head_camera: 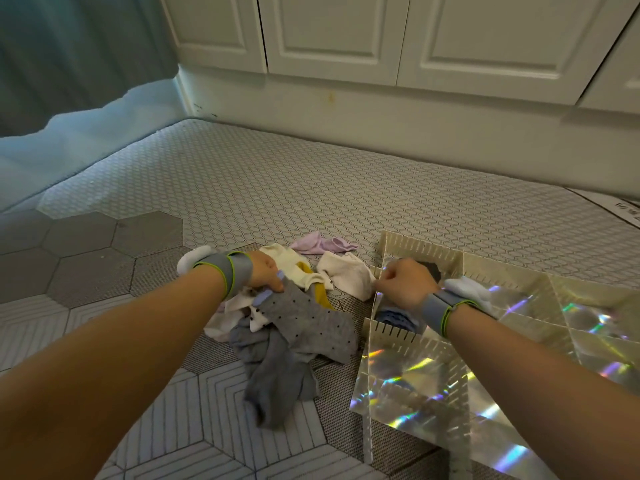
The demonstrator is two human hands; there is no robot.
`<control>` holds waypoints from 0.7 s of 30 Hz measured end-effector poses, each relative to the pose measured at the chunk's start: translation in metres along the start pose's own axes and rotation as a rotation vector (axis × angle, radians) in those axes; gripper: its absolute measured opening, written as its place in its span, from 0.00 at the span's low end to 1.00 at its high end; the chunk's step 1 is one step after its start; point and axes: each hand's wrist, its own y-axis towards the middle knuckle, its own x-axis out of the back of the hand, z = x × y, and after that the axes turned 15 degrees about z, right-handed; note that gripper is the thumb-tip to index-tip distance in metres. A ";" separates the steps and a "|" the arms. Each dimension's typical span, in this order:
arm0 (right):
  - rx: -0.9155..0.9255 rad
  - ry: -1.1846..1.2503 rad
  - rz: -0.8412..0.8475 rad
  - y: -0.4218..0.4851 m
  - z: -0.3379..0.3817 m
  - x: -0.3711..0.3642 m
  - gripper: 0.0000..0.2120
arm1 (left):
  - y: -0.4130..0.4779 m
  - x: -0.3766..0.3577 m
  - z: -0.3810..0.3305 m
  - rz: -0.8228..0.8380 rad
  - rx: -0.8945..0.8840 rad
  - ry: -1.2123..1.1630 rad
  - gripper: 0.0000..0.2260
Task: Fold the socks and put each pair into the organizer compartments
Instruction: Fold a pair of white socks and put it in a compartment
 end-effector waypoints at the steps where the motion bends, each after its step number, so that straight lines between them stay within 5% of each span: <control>1: 0.045 0.050 0.050 -0.002 0.005 -0.002 0.11 | -0.002 0.002 -0.001 -0.012 -0.008 -0.013 0.10; 4: 0.139 0.108 0.151 -0.010 0.018 -0.009 0.10 | -0.010 0.008 -0.001 -0.120 0.027 -0.011 0.03; 10: 0.147 0.140 0.205 -0.015 0.022 -0.010 0.09 | -0.006 0.007 0.032 -0.216 0.237 0.308 0.18; 15: 0.129 0.160 0.232 -0.014 0.020 -0.010 0.08 | -0.004 -0.002 0.038 -0.324 0.055 0.329 0.15; 21: 0.109 0.185 0.270 -0.012 0.017 -0.012 0.07 | 0.007 -0.030 -0.001 -0.030 -0.120 0.402 0.24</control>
